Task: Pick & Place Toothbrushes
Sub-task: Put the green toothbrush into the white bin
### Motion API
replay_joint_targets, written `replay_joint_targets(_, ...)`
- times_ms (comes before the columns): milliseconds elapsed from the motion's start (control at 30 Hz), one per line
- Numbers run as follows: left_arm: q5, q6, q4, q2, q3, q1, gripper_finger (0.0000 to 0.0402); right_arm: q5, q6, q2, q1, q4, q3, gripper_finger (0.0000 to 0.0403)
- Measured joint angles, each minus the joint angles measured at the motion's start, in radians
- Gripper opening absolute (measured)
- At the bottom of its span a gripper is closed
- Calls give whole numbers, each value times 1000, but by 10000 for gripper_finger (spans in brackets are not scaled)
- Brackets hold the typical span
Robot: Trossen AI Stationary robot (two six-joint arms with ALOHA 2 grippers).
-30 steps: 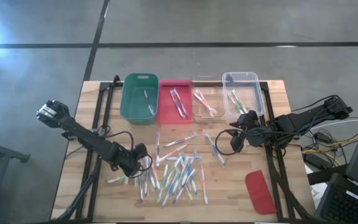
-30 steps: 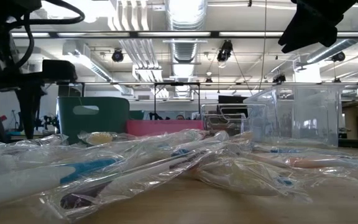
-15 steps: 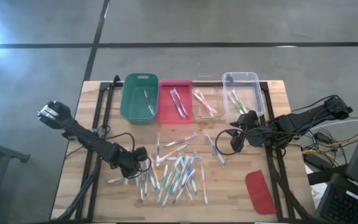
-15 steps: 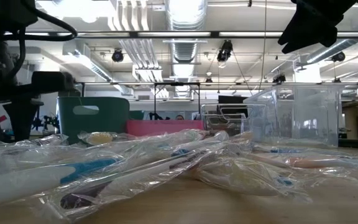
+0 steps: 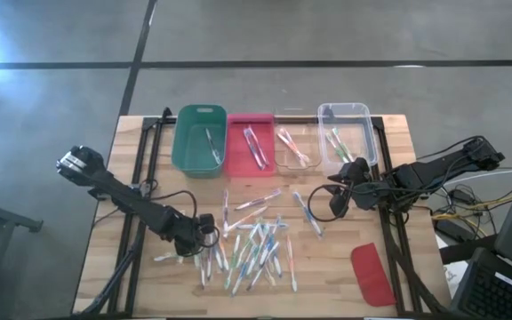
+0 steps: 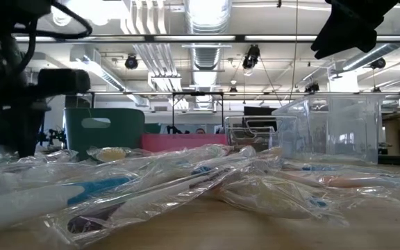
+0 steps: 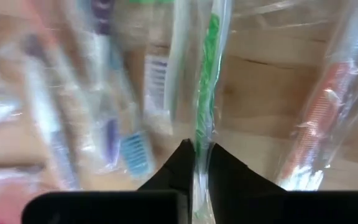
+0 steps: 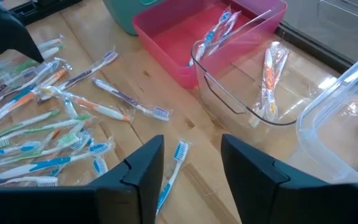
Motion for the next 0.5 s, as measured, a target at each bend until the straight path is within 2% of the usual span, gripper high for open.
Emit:
replay_joint_targets(133,2,-1,-59,0,66,-1,41,0,0,0,0,0,0,136)
replay_joint_targets(333,-10,-31,-287,-2,226,-1,29,0,1,0,0,0,0,115)
replay_joint_targets(500,-75,-113,-412,-3,352,2,29,0,0,0,0,0,0,99)
